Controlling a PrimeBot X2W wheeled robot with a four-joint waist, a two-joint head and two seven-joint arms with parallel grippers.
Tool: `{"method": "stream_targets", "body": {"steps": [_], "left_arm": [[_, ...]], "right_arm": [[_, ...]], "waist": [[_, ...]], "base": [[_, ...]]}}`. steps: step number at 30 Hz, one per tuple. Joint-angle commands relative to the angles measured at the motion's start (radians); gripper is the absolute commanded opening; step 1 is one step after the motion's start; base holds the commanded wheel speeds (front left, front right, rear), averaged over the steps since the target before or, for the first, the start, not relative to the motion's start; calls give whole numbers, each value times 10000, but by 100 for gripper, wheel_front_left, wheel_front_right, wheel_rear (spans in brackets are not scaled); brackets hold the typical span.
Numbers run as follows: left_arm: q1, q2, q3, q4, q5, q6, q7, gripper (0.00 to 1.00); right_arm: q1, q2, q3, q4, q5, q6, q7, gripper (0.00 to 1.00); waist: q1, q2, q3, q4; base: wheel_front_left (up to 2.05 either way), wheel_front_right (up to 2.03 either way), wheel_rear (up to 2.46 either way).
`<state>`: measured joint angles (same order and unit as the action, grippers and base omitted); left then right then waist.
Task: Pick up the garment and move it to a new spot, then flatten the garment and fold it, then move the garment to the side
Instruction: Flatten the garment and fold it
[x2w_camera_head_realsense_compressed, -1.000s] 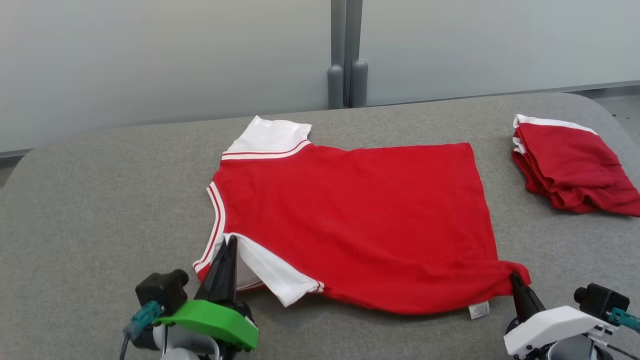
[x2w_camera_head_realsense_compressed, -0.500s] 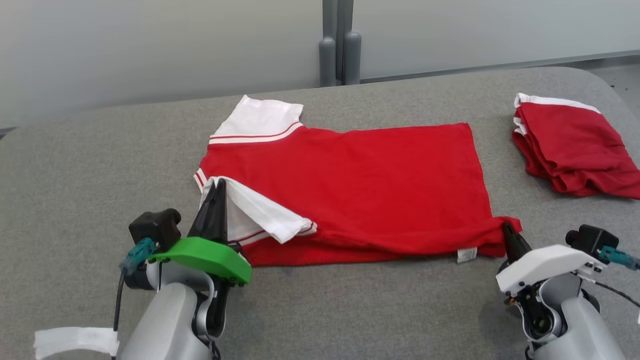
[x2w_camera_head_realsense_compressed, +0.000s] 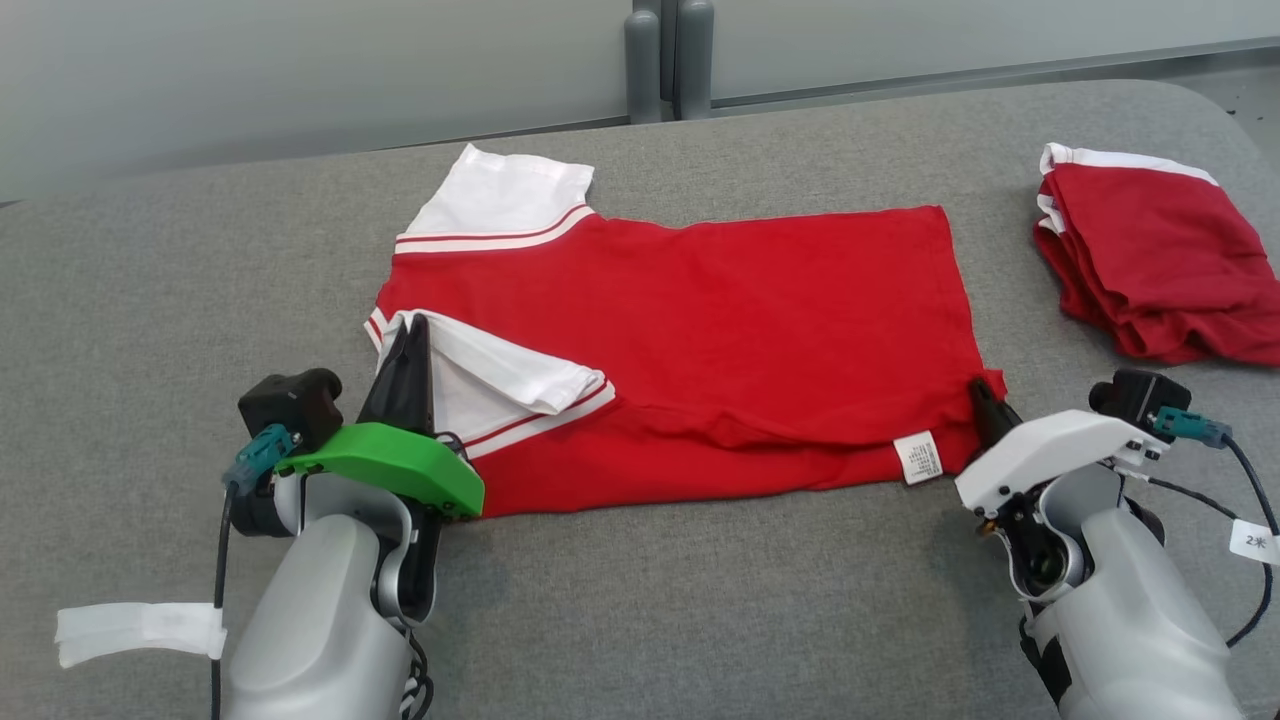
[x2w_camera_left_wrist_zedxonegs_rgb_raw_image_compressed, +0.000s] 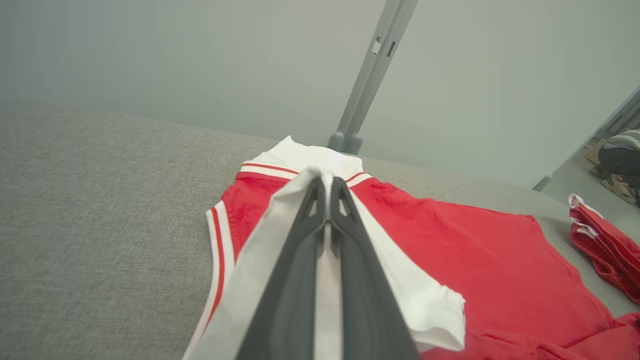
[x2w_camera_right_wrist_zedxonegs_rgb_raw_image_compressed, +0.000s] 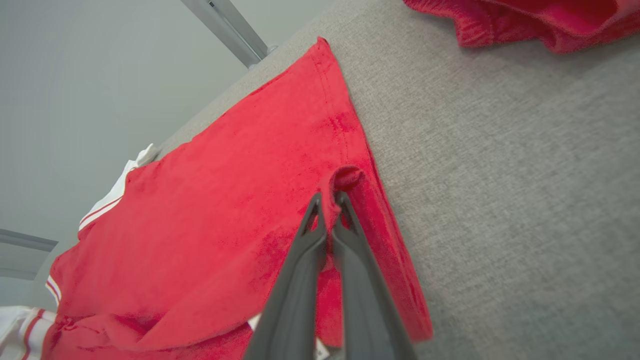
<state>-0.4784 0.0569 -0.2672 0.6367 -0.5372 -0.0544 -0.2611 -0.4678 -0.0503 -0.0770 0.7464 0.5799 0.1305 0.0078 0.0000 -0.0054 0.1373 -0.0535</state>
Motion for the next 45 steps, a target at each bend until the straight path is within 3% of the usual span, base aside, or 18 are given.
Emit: {"method": "stream_targets", "body": {"steps": [1, 2, 3, 13, 28, 34, 45], "left_arm": [[-208, 26, 130, -81, 87, -112, -48, 33], [-200, 8, 159, -110, 70, -169, -49, 71], [-212, -6, 171, -140, 81, -224, -50, 100], [-41, -43, -31, -423, -55, -670, -43, 100], [1445, 127, 809, -1023, 145, -713, -10, 100], [2179, 268, 933, -1002, -142, -458, 620, 100], [3243, 364, 1055, -952, -770, 251, 2435, 100]], "right_arm": [[-234, -16, 104, 10, 150, 3, -241, 100], [-287, -24, 186, -14, 220, 3, -428, 100], [-343, -29, 250, -70, 308, 3, -658, 100], [-691, -23, 273, 95, 474, 3, -2191, 100], [166, -23, -327, -1444, -720, 3, -2672, 100], [1085, -19, -479, -2479, -1180, 3, -2510, 100], [2698, -21, -162, -3829, -942, 3, -2020, 100]], "waist": [[0, 54, 9, 20], [0, 54, 8, 26], [0, 54, 7, 30], [0, 54, -19, 15], [0, 54, -457, 149], [0, 54, -721, 230], [0, 54, -839, 85]], "base": [[0, 0, 0], [0, 0, 0], [0, 0, 0], [0, 0, 0], [0, 0, 0], [0, 0, 0], [0, 0, 0]]}}
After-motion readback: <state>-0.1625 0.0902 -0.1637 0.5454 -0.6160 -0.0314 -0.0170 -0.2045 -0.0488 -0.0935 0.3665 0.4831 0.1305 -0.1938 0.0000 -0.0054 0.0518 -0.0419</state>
